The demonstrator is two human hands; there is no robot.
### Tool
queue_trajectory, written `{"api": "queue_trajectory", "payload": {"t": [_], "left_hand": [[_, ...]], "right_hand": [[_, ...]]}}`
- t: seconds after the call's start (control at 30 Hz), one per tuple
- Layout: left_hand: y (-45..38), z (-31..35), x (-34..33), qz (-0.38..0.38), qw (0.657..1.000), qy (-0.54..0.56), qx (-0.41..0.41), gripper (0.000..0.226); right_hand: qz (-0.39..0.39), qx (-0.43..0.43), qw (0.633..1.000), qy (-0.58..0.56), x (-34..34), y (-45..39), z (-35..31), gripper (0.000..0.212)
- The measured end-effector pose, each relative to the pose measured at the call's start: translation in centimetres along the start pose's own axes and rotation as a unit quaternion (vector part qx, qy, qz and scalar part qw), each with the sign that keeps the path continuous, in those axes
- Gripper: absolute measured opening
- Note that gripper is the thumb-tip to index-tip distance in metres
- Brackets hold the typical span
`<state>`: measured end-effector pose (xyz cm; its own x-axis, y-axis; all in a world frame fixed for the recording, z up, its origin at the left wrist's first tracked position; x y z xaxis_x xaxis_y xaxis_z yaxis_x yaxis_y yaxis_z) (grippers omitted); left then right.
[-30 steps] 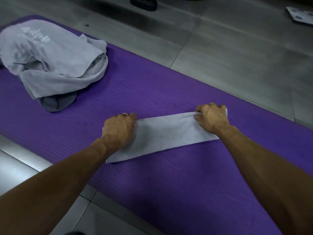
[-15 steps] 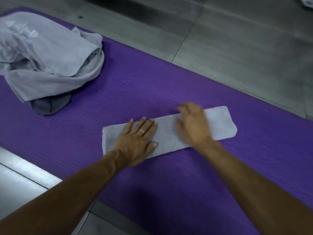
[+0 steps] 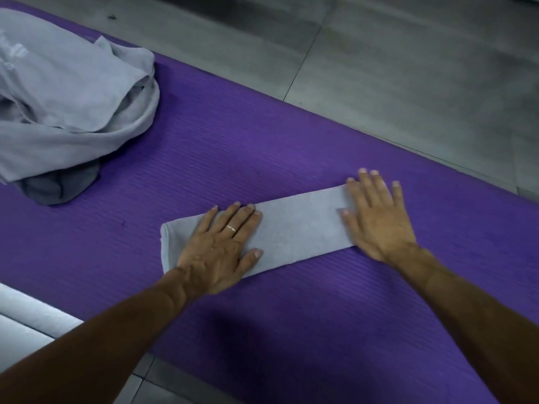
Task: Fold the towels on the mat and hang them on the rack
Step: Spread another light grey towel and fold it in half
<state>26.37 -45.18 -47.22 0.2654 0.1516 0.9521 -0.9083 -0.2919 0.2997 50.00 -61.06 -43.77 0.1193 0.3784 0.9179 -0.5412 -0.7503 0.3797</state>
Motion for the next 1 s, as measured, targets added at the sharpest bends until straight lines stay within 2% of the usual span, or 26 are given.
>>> {"api": "queue_trajectory", "payload": {"t": [0.07, 0.1, 0.23, 0.3, 0.4, 0.5, 0.57, 0.63, 0.73, 0.8, 0.9, 0.97, 1.0], "left_hand": [[0.0, 0.1, 0.3, 0.015, 1.000, 0.001, -0.009, 0.070], [0.0, 0.1, 0.4, 0.019, 1.000, 0.000, -0.019, 0.071], [1.7, -1.1, 0.0, 0.011, 0.996, -0.021, -0.086, 0.084], [3.4, -2.2, -0.3, 0.012, 0.992, -0.028, -0.118, 0.091], [6.4, -4.2, -0.1, 0.064, 0.986, -0.002, -0.153, 0.072], [8.9, -5.7, 0.2, 0.115, 0.975, 0.021, -0.187, 0.045], [8.9, -6.3, 1.0, 0.123, 0.979, 0.051, -0.156, 0.040], [8.1, -7.2, 2.5, 0.129, 0.977, 0.152, -0.074, 0.039], [6.7, -8.8, 4.2, 0.101, 0.923, 0.372, 0.004, 0.024], [5.9, -9.3, 5.0, 0.071, 0.872, 0.484, 0.012, 0.019], [5.4, -9.7, 6.2, 0.078, 0.803, 0.590, 0.024, 0.026], [5.2, -9.4, 6.8, 0.075, 0.764, 0.641, 0.024, 0.028], [5.1, -9.1, 7.0, 0.068, 0.732, 0.677, 0.016, 0.027]], "right_hand": [[-0.019, 0.077, 0.996, -0.044, -0.4, 0.4, -3.8, 0.071], [-0.046, 0.081, 0.994, -0.049, -1.0, 0.6, -4.8, 0.071], [-0.092, -0.036, 0.994, -0.051, -1.3, 0.1, -5.4, 0.066], [-0.042, -0.050, 0.995, -0.080, -0.2, 0.6, -7.7, 0.062], [0.032, 0.061, 0.982, -0.174, 1.5, 2.5, -13.6, 0.053], [0.022, 0.171, 0.962, -0.210, 1.8, 4.6, -19.4, 0.057], [-0.010, 0.194, 0.942, -0.273, 2.1, 5.0, -21.5, 0.049], [-0.036, 0.202, 0.919, -0.336, 2.8, 4.7, -22.8, 0.044], [-0.044, 0.182, 0.903, -0.387, 4.4, 3.9, -23.5, 0.042], [-0.036, 0.160, 0.898, -0.409, 5.5, 3.4, -23.1, 0.026], [-0.061, 0.143, 0.873, -0.462, 6.2, 3.3, -22.2, 0.014], [-0.066, 0.115, 0.849, -0.512, 6.0, 3.7, -20.7, 0.013], [-0.067, 0.093, 0.831, -0.545, 5.8, 4.1, -19.7, 0.014]]}}
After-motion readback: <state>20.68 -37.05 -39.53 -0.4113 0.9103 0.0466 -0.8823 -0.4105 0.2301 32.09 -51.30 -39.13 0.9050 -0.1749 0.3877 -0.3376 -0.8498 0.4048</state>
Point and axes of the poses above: each hand's wrist, its own y-axis away from the middle knuckle, its own x-axis out of the back of the hand, z = x × y, the point moved 6 cm from there along -y, towards the middle knuckle, and after that the axes turned 12 degrees about -z, right-handed, at the moved point
